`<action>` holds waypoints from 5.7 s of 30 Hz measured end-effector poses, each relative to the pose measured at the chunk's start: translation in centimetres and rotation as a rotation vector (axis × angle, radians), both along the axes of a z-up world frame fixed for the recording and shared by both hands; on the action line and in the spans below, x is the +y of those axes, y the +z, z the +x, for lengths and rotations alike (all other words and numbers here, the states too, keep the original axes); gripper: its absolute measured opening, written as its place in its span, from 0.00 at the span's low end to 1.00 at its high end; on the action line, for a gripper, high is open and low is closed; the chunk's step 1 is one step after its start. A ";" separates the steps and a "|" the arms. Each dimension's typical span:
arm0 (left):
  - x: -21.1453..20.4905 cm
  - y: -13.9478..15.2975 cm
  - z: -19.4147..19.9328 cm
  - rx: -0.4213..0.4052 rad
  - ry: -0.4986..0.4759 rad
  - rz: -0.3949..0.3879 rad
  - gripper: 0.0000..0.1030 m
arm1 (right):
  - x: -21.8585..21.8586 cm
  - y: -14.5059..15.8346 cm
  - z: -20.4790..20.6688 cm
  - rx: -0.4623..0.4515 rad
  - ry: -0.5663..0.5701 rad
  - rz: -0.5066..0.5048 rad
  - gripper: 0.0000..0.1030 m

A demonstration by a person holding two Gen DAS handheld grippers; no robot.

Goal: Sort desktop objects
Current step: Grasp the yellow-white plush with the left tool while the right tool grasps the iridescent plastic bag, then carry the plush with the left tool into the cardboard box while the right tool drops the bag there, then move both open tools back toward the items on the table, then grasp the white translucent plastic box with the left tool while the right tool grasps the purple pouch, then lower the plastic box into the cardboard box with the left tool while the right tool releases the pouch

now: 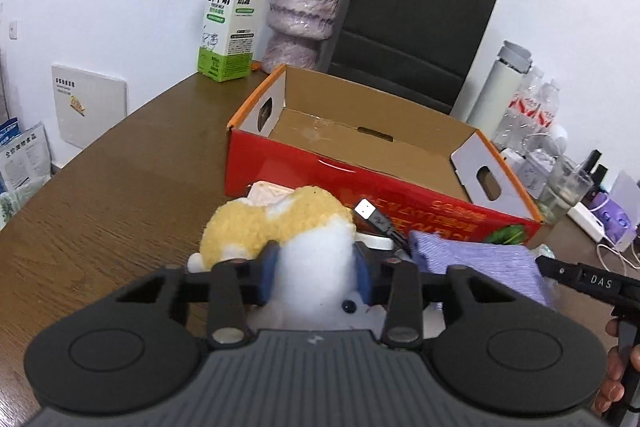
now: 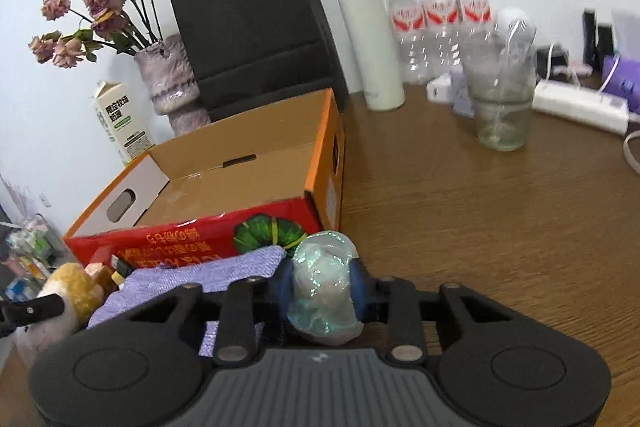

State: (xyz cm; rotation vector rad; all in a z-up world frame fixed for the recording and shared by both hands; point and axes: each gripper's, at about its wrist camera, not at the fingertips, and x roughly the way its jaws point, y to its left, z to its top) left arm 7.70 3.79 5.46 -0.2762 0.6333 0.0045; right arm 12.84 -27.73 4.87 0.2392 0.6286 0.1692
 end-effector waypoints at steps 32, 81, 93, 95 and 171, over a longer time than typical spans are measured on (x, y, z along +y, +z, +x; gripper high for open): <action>-5.8 1.1 26.1 0.117 -0.290 0.359 0.38 | 10.4 3.6 25.0 0.221 0.177 -0.293 0.27; -2.5 1.6 -6.1 -0.069 -0.229 0.270 1.00 | 7.1 4.5 -8.4 -0.032 0.134 -0.140 0.84; -2.8 -2.1 -12.5 -0.063 -0.326 0.162 1.00 | 6.7 0.2 -17.0 -0.058 0.103 -0.151 0.84; -3.5 -1.5 -11.4 -0.126 -0.365 0.187 1.00 | 6.2 0.1 -16.2 -0.055 0.097 -0.133 0.84; 0.0 -0.3 22.2 0.242 -0.186 0.321 0.65 | 10.6 2.3 23.2 0.160 0.021 -0.350 0.04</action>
